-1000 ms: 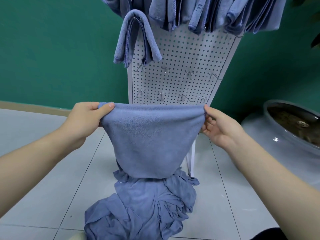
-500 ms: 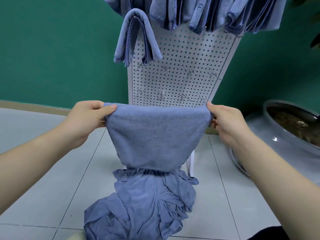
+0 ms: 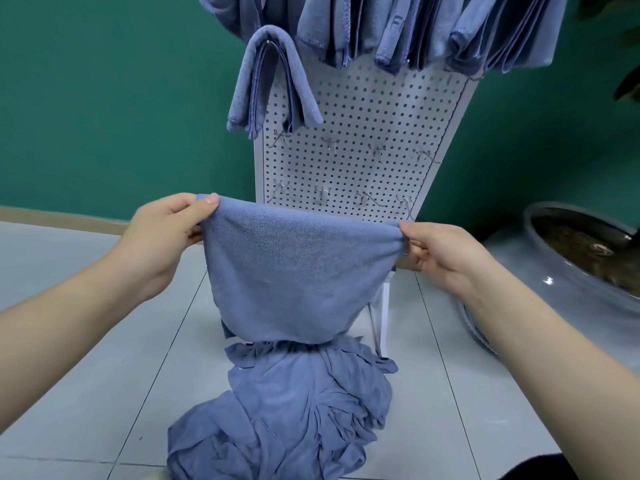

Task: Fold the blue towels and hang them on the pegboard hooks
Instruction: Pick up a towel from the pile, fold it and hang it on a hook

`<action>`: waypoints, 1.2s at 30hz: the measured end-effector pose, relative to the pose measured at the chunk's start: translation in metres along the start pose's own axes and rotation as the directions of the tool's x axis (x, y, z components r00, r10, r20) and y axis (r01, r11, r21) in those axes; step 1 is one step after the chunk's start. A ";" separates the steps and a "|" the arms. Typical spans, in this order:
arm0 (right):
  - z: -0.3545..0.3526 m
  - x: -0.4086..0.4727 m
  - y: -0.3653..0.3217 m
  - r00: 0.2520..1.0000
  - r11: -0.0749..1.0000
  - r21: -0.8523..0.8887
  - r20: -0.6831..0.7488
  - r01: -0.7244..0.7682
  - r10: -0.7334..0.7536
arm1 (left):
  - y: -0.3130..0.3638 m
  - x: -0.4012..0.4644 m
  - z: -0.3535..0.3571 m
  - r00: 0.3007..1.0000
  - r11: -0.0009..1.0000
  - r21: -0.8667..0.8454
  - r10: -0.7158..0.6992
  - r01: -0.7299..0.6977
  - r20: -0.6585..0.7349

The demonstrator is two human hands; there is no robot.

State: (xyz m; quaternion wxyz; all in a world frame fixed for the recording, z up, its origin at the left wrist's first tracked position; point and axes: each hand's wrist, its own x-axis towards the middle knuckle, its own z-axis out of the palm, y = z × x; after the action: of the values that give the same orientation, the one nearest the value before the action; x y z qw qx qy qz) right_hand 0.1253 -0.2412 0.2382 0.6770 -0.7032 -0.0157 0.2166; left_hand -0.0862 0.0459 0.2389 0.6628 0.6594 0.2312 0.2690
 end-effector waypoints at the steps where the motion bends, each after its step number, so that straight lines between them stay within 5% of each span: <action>1: 0.001 0.000 0.000 0.997 0.998 -0.037 -0.048 0.055 -0.057 | 0.001 0.000 0.000 1.000 1.000 0.009 0.023 -0.023 0.004; 10: 0.013 -0.015 -0.007 0.965 0.946 0.195 -0.024 0.260 -0.261 | 0.009 -0.002 -0.001 0.986 0.987 -0.002 0.162 -0.162 -0.044; 21: 0.018 -0.023 -0.016 0.954 0.926 0.240 0.010 0.290 -0.301 | 0.013 -0.001 -0.006 0.989 0.994 -0.035 0.096 -0.100 -0.115; 26: 0.016 -0.017 -0.016 0.977 0.955 0.237 0.065 0.181 -0.201 | 0.012 0.000 -0.005 0.976 0.991 -0.110 0.054 -0.079 -0.210; 29: 0.013 -0.016 -0.016 0.975 0.970 0.234 0.220 -0.065 0.013 | 0.011 0.003 -0.007 0.968 0.984 -0.170 0.012 -0.055 -0.249; 32: 0.010 -0.014 -0.010 0.937 0.944 0.184 0.273 -0.274 0.219 | 0.002 0.009 -0.015 0.986 0.989 -0.112 -0.108 0.093 -0.129; 36: 0.010 -0.008 0.006 0.929 0.930 0.127 0.191 -0.344 0.317 | -0.016 0.013 -0.022 0.956 0.951 0.097 -0.294 0.294 -0.006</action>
State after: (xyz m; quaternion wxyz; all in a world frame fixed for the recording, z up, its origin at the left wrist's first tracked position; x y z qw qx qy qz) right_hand 0.1134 -0.2349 0.2348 0.6807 -0.6189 0.0638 0.3866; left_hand -0.0904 0.0716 0.2235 0.6635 0.6503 0.3368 0.1530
